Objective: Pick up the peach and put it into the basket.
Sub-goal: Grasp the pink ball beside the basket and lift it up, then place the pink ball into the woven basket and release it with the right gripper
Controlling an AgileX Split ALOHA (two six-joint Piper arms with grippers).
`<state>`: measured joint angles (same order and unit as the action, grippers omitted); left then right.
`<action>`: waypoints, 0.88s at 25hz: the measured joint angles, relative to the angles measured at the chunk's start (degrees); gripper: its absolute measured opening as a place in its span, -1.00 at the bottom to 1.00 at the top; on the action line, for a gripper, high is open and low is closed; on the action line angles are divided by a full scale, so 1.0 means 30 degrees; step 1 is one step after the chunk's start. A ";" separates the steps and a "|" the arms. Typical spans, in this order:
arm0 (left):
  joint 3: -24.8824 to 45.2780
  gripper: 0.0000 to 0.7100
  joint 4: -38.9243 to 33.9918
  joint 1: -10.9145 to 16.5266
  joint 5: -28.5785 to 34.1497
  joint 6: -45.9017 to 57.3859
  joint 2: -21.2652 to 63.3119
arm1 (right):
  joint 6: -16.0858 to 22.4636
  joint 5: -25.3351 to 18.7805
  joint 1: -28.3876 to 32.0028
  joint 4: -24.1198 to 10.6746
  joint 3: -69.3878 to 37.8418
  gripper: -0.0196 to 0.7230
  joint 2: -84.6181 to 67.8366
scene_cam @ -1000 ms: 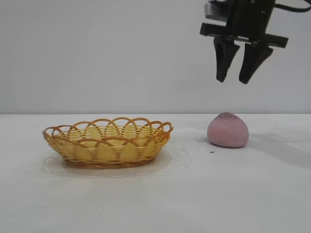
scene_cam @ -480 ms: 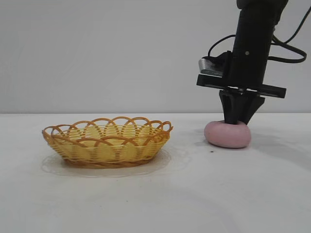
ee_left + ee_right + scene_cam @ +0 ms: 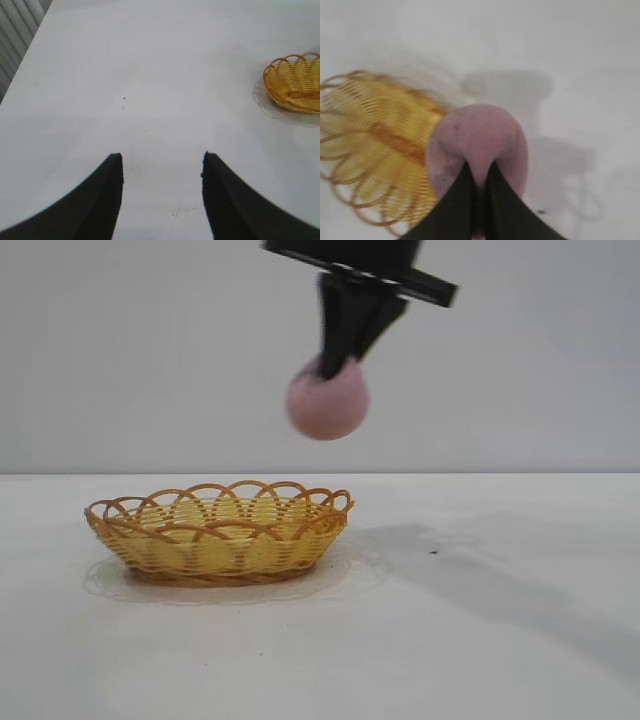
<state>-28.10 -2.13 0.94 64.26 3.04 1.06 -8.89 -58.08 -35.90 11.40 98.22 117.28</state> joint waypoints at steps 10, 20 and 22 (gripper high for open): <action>0.0000 -0.10 0.0000 0.0000 0.0000 0.0000 0.0000 | -0.0008 0.0636 -0.1506 0.0587 0.0000 -0.79 0.2381; 0.0000 -0.10 0.0000 0.0000 0.0000 0.0000 0.0000 | 0.0009 0.1365 -0.1391 0.1246 0.0000 0.14 0.2292; 0.0000 -0.10 0.0000 0.0000 0.0000 0.0000 0.0000 | 0.0119 0.1515 -0.1019 0.1246 0.0000 0.21 0.1784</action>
<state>-28.10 -2.13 0.94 64.26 3.04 1.06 -8.54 -53.53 -38.96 15.14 98.22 122.63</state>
